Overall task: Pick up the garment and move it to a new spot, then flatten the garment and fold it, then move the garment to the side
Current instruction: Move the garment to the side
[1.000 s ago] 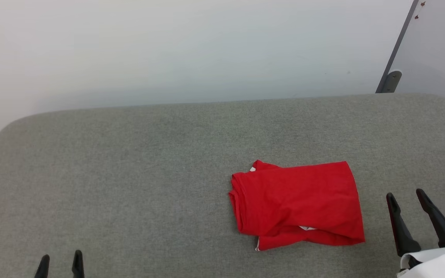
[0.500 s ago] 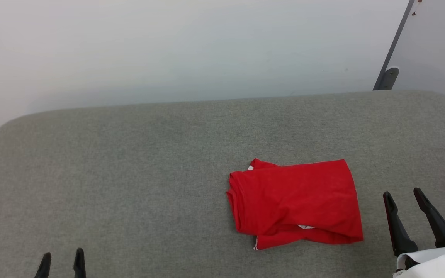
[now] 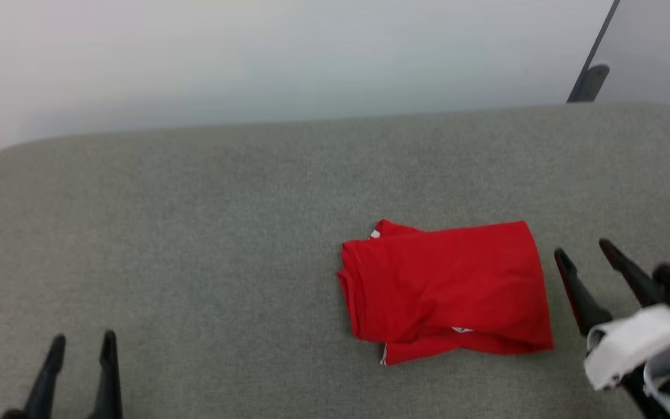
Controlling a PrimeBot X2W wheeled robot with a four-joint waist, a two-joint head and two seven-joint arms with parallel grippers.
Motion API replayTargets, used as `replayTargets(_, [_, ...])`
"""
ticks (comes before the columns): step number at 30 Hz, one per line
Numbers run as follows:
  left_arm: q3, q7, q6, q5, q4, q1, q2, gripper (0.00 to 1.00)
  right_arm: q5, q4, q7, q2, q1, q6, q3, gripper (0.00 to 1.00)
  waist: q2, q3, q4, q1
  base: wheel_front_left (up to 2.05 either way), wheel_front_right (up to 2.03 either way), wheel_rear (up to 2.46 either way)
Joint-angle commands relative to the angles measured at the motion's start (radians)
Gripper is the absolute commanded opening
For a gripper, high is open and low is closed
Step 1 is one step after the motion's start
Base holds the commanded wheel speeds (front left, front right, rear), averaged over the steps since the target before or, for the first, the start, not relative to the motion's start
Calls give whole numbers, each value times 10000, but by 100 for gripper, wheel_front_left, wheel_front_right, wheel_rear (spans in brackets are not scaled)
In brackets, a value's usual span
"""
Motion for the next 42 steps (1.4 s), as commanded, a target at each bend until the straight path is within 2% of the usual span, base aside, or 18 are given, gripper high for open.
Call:
replayTargets(1, [-14, 9, 20, -103, -47, -236, 118, 100, 55, 46, 545, -160, -358, -16, 75, 100, 0, 565, -97, 0, 0, 0, 0])
replayTargets(5, [-30, 11, 20, -375, -124, -680, 420, 100, 182, 342, 2911, -503, -1321, -16, 376, 100, 0, 1218, -159, 0, 0, 0, 0])
replayTargets(9, [-133, 9, 20, -585, -123, -965, 699, 100, 842, 540, 5583, -639, -1980, -16, 806, 100, 0, 1749, -179, 0, 0, 0, 0])
replayTargets(12, [-252, 9, 19, -739, -132, -1182, 901, 100, 1095, 636, 7328, -552, -2310, -16, 750, 100, 0, 2134, -175, 0, 0, 0, 0])
replayTargets(19, [-535, 9, 19, -1034, -311, -1778, 1358, 100, -20, 871, 9068, 560, -2732, -15, -215, 100, 0, 2963, 13, 0, 0, 0, 0])
replayTargets(23, [-727, 9, 19, -1129, -270, -2086, 1580, 100, -503, 1051, 9115, 1218, -2664, -15, -385, 100, 0, 3306, 93, 0, 0, 0, 0])
replayTargets(24, [-748, 9, 19, -1143, -257, -2152, 1612, 100, -587, 1087, 9007, 1346, -2667, -15, -396, 60, 0, 3371, 97, 0, 0, 0, 0])
replayTargets(25, [-788, 9, 19, -1136, -219, -2209, 1658, 100, -640, 1136, 8880, 1455, -2660, -15, -406, 39, 0, 3419, 92, 0, 0, 0, 0])
replayTargets(26, [-848, 9, 19, -1109, -173, -2264, 1708, 100, -688, 1180, 8747, 1545, -2650, -15, -424, 24, 0, 3454, 74, 0, 0, 0, 0])
replayTargets(27, [-847, 9, 19, -1079, -146, -2334, 1734, 100, -726, 1213, 8585, 1626, -2631, -15, -482, 0, 0, 3480, 42, 0, 0, 0, 0])
replayTargets(36, [-1056, 11, 17, -994, -639, -2821, 2300, 100, -460, 661, 7245, 1484, -2476, -43, -1298, 0, 0, 3697, -913, 0, 0, 0, 0])
replayTargets(42, [-1403, 11, 17, -762, -1188, -3333, 3048, 100, -292, -240, 6595, 1538, -2359, -20, -2010, 0, 0, 4140, -1866, 0, 0, 0, 0])
